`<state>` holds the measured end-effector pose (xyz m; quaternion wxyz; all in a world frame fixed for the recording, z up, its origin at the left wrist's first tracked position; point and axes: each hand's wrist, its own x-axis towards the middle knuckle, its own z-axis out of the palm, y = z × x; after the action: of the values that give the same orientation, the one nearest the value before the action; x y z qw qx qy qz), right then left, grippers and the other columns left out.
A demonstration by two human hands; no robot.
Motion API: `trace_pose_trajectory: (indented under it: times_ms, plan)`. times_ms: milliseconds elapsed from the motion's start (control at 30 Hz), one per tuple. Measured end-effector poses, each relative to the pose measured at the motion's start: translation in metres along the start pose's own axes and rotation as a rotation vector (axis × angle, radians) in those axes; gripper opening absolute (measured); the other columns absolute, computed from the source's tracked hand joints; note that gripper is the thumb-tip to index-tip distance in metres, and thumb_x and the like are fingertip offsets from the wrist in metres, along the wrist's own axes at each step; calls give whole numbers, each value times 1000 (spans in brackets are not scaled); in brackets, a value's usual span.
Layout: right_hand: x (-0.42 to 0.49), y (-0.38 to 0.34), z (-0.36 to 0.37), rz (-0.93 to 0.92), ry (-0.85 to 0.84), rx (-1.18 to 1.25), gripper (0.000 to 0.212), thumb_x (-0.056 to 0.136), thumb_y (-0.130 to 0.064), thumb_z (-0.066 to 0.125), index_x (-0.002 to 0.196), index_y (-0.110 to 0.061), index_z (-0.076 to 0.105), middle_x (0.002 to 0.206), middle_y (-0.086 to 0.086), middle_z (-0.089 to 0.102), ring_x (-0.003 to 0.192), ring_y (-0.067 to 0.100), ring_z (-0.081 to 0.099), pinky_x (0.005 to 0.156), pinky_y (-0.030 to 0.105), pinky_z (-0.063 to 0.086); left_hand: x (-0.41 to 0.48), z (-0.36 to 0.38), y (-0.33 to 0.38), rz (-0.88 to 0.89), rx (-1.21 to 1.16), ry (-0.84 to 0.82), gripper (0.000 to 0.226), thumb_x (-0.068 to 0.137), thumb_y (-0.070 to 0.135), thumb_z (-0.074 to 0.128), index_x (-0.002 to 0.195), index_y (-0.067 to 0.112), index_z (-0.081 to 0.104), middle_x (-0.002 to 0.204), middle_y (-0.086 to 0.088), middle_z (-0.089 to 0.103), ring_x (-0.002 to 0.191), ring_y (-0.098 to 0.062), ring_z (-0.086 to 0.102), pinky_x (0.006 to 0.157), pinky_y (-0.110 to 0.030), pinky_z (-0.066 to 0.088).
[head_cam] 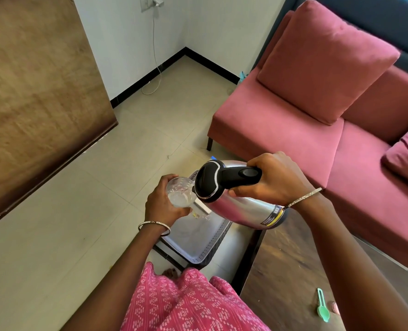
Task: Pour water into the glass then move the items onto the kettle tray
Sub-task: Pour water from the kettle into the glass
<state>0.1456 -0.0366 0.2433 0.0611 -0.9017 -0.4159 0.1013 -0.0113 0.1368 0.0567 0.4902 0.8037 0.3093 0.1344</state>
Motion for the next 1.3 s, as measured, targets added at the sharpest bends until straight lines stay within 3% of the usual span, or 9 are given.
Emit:
trace_pose_trajectory:
  times_ms: [967,1300]
  plan:
    - [-2,1,-3,31,-5,3,54,56,-69,72,50,-22,46,45,-1,44,45,13,38,46,29,28,1,-3,2,-6,3,-4,93,42,28,95,120,31,45,110,15,55,92,-14,56,73,-18,47]
    - [-1,-1,-4,29,-22,8,53,57,-66,75,48,-23,45,44,-1,44,44,13,38,45,30,27,0,-3,4,-9,1,22,91,41,26,95,117,33,46,106,16,57,90,-15,57,76,-26,52]
